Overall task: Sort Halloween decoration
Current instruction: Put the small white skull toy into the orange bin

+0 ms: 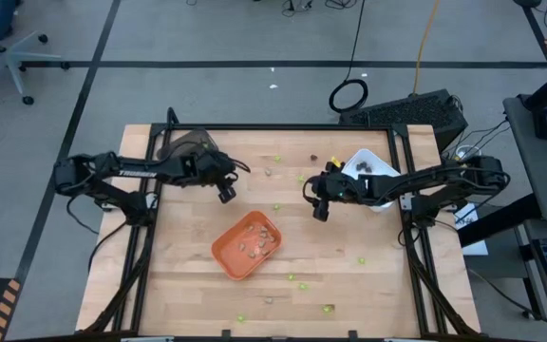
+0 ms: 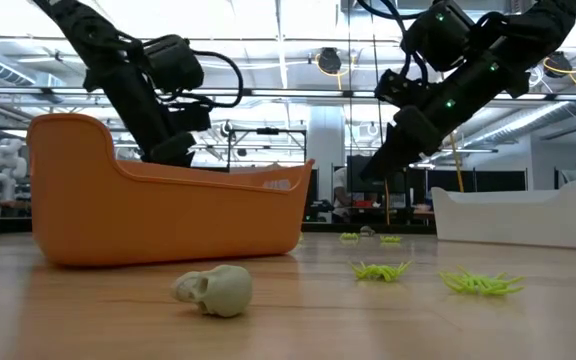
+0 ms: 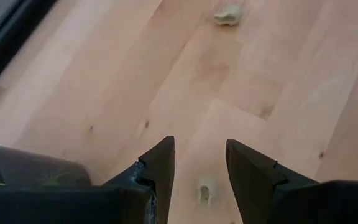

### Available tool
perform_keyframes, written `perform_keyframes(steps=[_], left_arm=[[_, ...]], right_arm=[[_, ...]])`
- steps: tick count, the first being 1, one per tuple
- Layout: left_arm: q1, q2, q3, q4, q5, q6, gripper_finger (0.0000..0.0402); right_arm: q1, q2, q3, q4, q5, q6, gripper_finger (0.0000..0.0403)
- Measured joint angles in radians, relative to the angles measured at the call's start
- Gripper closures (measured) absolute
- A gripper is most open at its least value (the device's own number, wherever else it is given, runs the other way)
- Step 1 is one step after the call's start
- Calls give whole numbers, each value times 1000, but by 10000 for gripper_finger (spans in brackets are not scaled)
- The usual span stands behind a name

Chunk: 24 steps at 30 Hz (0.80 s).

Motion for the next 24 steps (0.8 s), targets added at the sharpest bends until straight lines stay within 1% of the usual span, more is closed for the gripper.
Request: perform_keyframes(steps=[3,5,7,9,13,16,24], left_arm=[[30,0,0,-2,64,12,256],[52,0,0,-3,127,12,247],[68,1,0,-4,164,12,234],[78,1,0,-16,165,12,218],[88,1,0,-37,133,21,197],[86,16,0,-44,107,46,195],[86,82,1,-38,51,44,196]], right_arm=[[0,0,0,-8,0,-11,179],[0,0,0,-7,0,-15,179],[0,0,0,-7,0,-18,179],[0,0,0,-7,0,-18,179],[0,0,0,-7,1,-21,179],[0,0,0,-6,1,-21,179],[0,0,-1,-2,2,-18,179]])
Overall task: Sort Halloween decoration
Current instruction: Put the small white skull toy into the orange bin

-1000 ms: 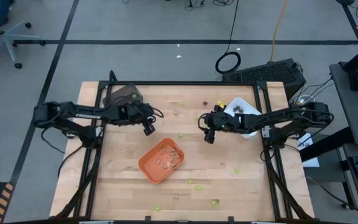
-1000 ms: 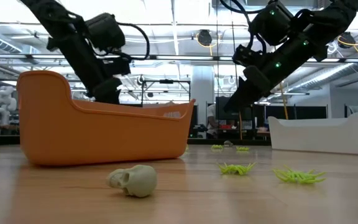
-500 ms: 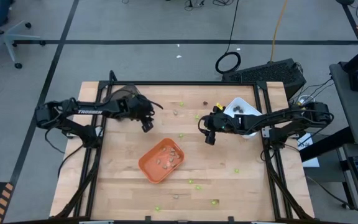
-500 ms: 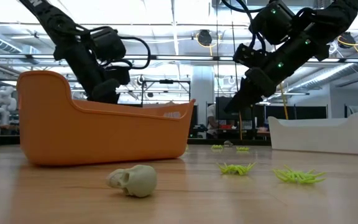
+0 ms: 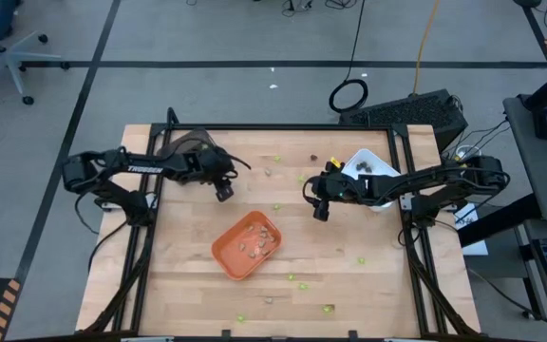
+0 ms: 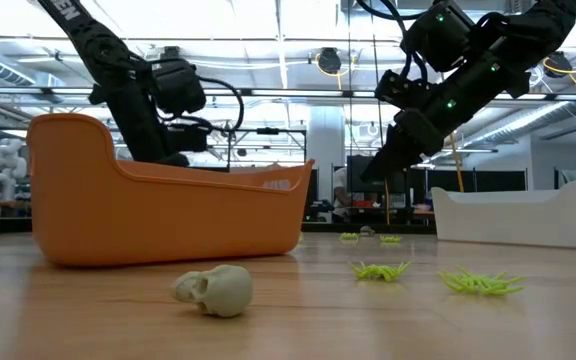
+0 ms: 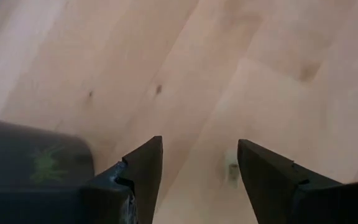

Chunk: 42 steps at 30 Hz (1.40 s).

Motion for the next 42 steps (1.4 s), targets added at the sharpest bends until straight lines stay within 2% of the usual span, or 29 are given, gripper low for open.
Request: perform_keyframes(steps=[12,20,23,29,42], left_arm=[[-2,50,2,-1,-2,-6,197],[-99,21,63,-212,0,-110,197],[-165,-4,71,-260,-27,-146,197],[-252,-23,90,-375,-153,-286,197],[-269,-10,82,-480,-182,-439,197]], right_arm=[[0,0,0,3,1,3,179],[0,0,0,1,1,0,179],[0,0,0,0,1,-6,179],[0,0,0,2,1,-16,179],[0,0,0,2,0,-19,179]])
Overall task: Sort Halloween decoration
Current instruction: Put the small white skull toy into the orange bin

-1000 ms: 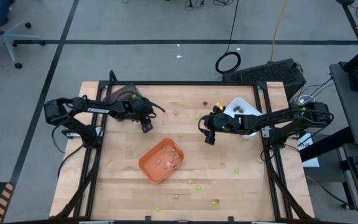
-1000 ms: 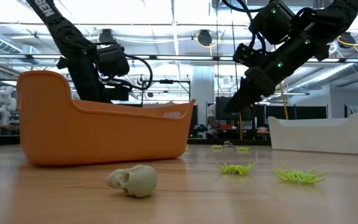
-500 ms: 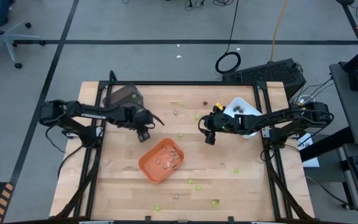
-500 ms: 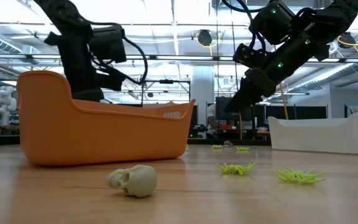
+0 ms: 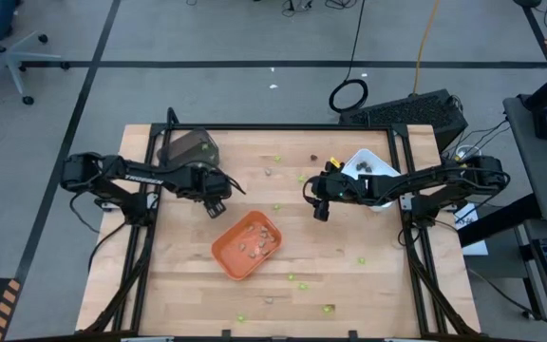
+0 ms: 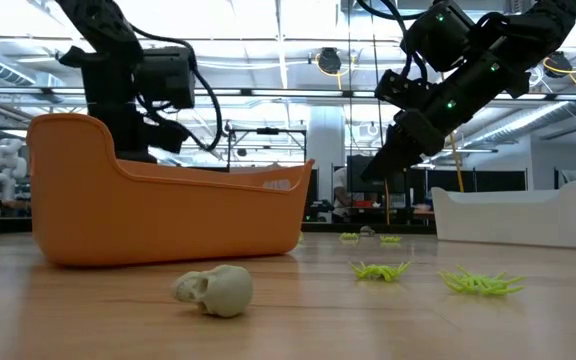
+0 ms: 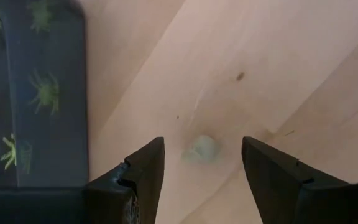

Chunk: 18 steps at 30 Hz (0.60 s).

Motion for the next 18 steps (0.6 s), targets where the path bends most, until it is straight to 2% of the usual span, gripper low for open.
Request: perform_keyframes(steps=[18], left_arm=[[9,45,-5,-4,-3,18,197]], right_arm=[[0,0,0,0,-1,-3,179]])
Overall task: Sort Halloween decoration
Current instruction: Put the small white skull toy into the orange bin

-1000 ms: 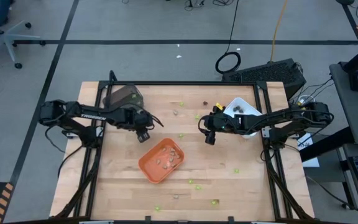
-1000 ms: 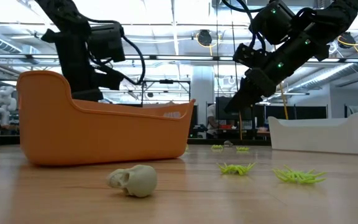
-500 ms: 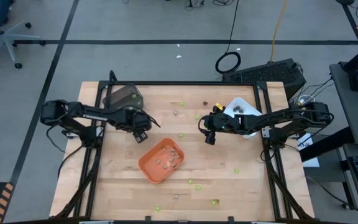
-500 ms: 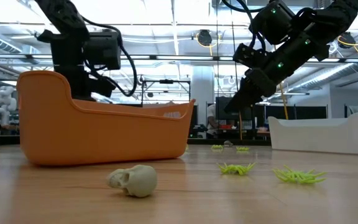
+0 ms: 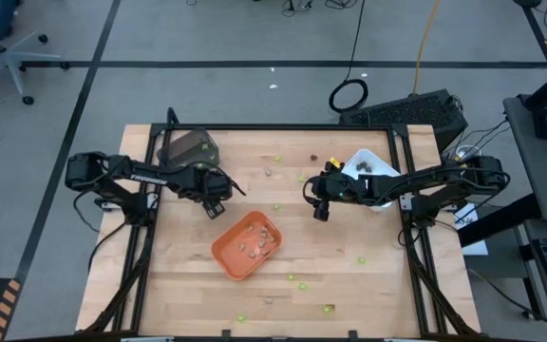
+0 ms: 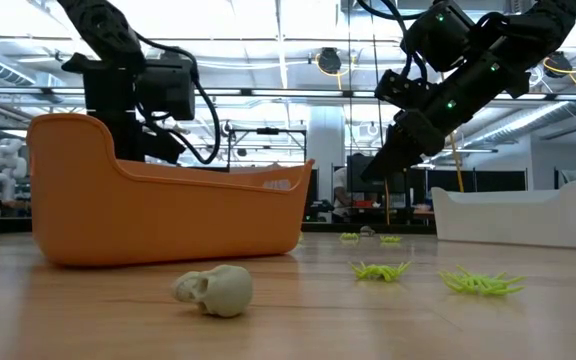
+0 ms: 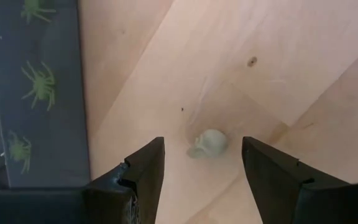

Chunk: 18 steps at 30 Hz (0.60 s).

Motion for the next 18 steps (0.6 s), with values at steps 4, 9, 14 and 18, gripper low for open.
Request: perform_keyframes(steps=[4,9,14,18], left_arm=[[13,0,-10,14,0,3,197],[13,0,-31,26,12,-5,197],[13,-5,-59,94,24,-4,197],[13,-5,-60,97,28,-3,203]], right_arm=[[0,0,0,0,0,3,179],[0,0,0,0,-1,6,179],[0,0,0,0,-1,6,179],[0,0,0,0,-1,7,179]])
